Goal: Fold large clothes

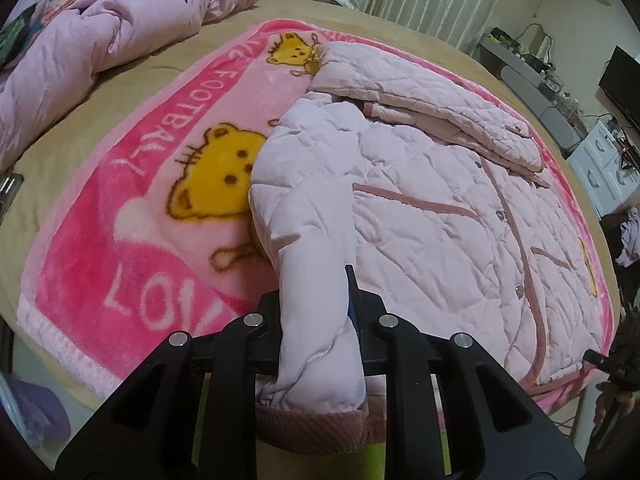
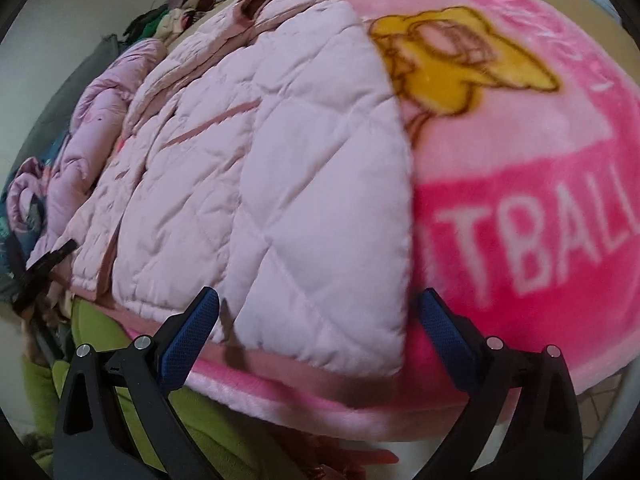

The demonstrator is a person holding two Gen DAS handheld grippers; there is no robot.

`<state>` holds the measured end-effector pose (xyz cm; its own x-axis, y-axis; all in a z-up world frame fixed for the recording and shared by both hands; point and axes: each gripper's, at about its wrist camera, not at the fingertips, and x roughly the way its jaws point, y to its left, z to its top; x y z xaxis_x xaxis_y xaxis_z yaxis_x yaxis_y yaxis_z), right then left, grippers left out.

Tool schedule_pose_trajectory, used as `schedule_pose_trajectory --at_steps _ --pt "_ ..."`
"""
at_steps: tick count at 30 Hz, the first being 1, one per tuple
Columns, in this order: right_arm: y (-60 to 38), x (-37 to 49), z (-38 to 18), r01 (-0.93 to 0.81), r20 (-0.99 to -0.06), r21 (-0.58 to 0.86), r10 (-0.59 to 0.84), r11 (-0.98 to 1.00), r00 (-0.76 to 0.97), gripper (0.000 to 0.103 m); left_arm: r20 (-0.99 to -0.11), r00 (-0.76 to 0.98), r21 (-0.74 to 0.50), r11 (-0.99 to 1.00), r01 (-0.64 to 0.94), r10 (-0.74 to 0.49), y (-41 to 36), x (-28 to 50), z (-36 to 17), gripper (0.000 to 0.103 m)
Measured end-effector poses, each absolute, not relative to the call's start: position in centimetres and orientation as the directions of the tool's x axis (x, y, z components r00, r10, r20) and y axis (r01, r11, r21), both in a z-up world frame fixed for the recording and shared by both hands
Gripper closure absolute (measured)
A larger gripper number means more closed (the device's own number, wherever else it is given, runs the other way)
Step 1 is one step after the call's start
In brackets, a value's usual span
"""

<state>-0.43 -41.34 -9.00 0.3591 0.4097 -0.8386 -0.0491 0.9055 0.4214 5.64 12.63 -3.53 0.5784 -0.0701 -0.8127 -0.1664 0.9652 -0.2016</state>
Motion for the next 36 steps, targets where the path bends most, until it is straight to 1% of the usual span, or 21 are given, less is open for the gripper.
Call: schedule_pose_trajectory --at_steps 1,2,4,6,8,9,13,19,22,24,25,27,29,32,36 --pt "-41.0 -0.6 -8.9 -0.060 -0.835 0.424 0.416 0.904 0.359 0.015 -0.814 0.576 -0.200 0.966 -0.166 -0.070 12.7 5.6 -3.6 0.090" --pt "-40.7 -0.8 -8.7 -0.076 -0.828 0.433 0.430 0.898 0.361 0.032 -0.817 0.572 -0.196 0.966 -0.167 -0.067 12.7 5.6 -3.7 0.089" --pt "-40.2 -1.2 -7.8 -0.106 -0.817 0.418 0.424 0.902 0.390 0.046 -0.821 0.567 -0.192 0.966 -0.171 -0.062 12.9 5.4 -4.0 0.089" --pt "-40.4 -1.1 -7.1 -0.116 -0.801 0.430 0.437 0.896 0.410 0.068 -0.824 0.563 -0.199 0.963 -0.179 -0.066 13.2 5.3 -4.4 0.087" --pt "-40.2 -1.1 -6.1 -0.154 -0.772 0.436 0.457 0.886 0.442 0.080 -0.829 0.554 -0.205 0.961 -0.187 -0.069 13.5 5.2 -4.8 0.084" --pt "-40.1 -1.1 -5.4 -0.177 -0.756 0.435 0.465 0.883 0.461 0.083 -0.831 0.551 -0.209 0.959 -0.191 -0.072 13.6 5.1 -5.0 0.084" --pt "-40.0 -0.8 -2.7 -0.238 -0.681 0.458 0.511 0.856 0.525 0.086 -0.838 0.539 -0.232 0.951 -0.203 -0.089 14.4 4.7 -5.7 0.075" --pt "-40.4 0.2 -0.1 -0.274 -0.611 0.475 0.537 0.836 0.582 0.087 -0.848 0.511 -0.292 0.929 -0.226 -0.142 15.6 4.0 -6.9 0.057" --pt "-40.4 0.7 0.5 -0.282 -0.583 0.480 0.542 0.831 0.605 0.088 -0.842 0.504 -0.358 0.900 -0.250 -0.195 16.5 3.7 -7.7 0.054" --pt "-40.5 1.0 0.9 -0.277 -0.563 0.485 0.539 0.829 0.626 0.088 -0.835 0.505 -0.389 0.884 -0.260 -0.219 16.7 3.6 -8.0 0.054" --pt "-40.6 1.1 1.1 -0.276 -0.554 0.488 0.539 0.828 0.635 0.088 -0.834 0.504 -0.394 0.881 -0.261 -0.224 16.7 3.5 -8.0 0.055" --pt "-40.7 1.3 1.4 -0.279 -0.535 0.496 0.542 0.822 0.647 0.088 -0.831 0.506 -0.400 0.880 -0.255 -0.231 16.4 3.5 -7.8 0.064" --pt "-40.5 1.6 1.7 -0.286 -0.527 0.486 0.537 0.826 0.658 0.088 -0.825 0.515 -0.403 0.881 -0.246 -0.234 16.1 3.5 -7.4 0.079" --pt "-40.3 1.9 2.0 -0.292 -0.515 0.476 0.532 0.830 0.672 0.089 -0.808 0.547 -0.392 0.891 -0.227 -0.216 15.2 3.5 -6.0 0.091" --pt "-40.1 2.3 2.4 -0.297 -0.503 0.461 0.522 0.836 0.689 0.089 -0.773 0.604 -0.377 0.906 -0.192 -0.193 14.0 3.7 -3.4 0.094"
